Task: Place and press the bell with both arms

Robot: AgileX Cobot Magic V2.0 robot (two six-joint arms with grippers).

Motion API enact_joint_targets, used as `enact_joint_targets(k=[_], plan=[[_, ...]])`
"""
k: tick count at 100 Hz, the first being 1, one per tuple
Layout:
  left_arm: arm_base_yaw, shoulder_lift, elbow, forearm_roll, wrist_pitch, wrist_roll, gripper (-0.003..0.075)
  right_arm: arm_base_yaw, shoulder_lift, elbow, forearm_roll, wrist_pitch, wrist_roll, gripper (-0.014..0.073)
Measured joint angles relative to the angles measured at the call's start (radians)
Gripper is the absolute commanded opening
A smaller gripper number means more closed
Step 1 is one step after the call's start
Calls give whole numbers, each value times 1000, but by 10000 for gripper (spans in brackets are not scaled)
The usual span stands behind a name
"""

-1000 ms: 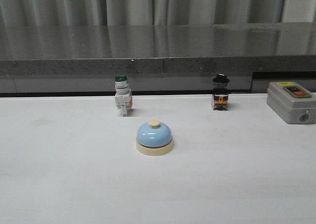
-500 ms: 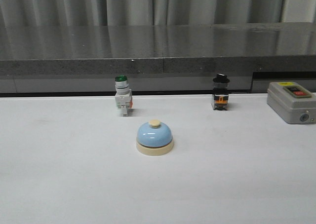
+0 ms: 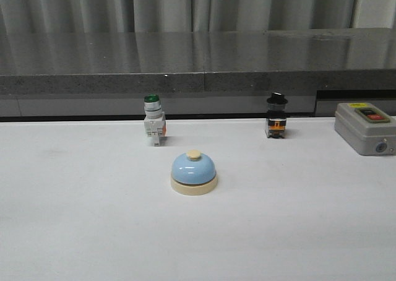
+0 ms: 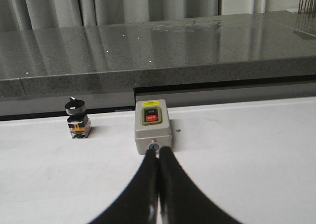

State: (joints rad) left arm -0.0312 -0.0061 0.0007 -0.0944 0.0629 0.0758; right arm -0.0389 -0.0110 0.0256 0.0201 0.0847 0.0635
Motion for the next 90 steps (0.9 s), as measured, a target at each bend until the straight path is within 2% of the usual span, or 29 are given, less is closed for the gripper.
enact_joint_targets(k=[25,44,68,90], plan=[[0,0,0,0,0,0,-20,0,0,-5,0,18,0,-61],[0,0,0,0,2,0,-20,0,25,-102,-7,81,0,-61],[0,0,0,0,2,0,-20,0,218,-234,-20,108,0,-61],[0,0,0,0,2,0,-20,0,415,-351,-91,112,0,-61]])
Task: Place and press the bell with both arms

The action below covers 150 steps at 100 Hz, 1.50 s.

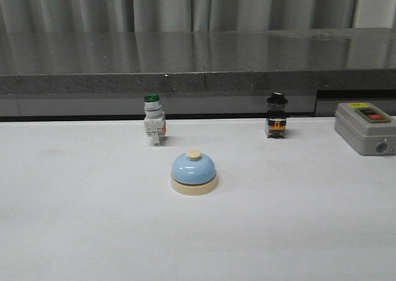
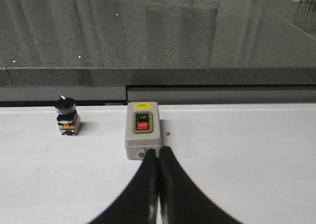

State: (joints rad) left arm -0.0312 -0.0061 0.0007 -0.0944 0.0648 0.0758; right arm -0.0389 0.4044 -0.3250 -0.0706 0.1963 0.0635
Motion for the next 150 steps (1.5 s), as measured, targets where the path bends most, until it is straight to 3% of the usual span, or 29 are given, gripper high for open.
enact_joint_targets(k=[44,112,150], plan=[[0,0,0,0,0,0,-20,50,356,-195,-6,0,0,-61],[0,0,0,0,0,0,-20,425,889,-630,-1,297,0,-61],[0,0,0,0,0,0,-20,547,1181,-906,5,447,0,-61]])
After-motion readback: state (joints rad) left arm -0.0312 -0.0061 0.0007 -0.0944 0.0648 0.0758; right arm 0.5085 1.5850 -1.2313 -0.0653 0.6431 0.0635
